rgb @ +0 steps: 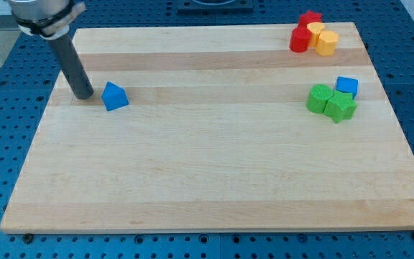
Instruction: Push blue triangle into group of blocks
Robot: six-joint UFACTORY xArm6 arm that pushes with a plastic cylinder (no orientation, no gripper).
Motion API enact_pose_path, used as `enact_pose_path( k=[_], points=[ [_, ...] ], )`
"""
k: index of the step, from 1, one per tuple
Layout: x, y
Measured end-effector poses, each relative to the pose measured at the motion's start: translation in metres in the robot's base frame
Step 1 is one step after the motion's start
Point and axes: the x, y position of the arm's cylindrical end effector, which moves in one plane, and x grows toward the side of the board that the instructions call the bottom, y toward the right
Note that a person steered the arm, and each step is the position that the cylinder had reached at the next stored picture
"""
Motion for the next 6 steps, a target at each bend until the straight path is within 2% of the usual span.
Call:
enact_pose_path(
  k=[6],
  points=[
    [-0.003, 0.246]
  ],
)
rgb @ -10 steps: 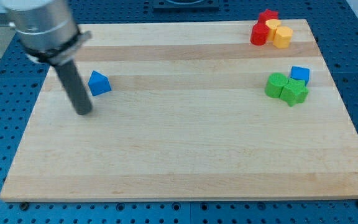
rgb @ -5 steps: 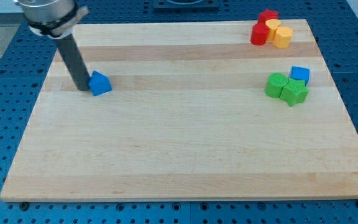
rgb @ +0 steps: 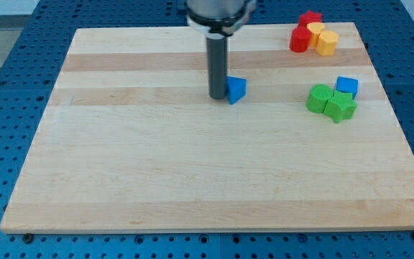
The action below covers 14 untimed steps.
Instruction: Push blue triangle into group of blocks
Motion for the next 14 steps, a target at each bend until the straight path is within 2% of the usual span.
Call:
enact_pose_path(
  k=[2, 3, 5, 9, 14],
  points=[
    [-0.01, 0.078],
    [-0.015, 0.093],
    [-0.042, 0.079],
    [-0.029, 0.123],
    [-0.015, 0.14]
  ],
)
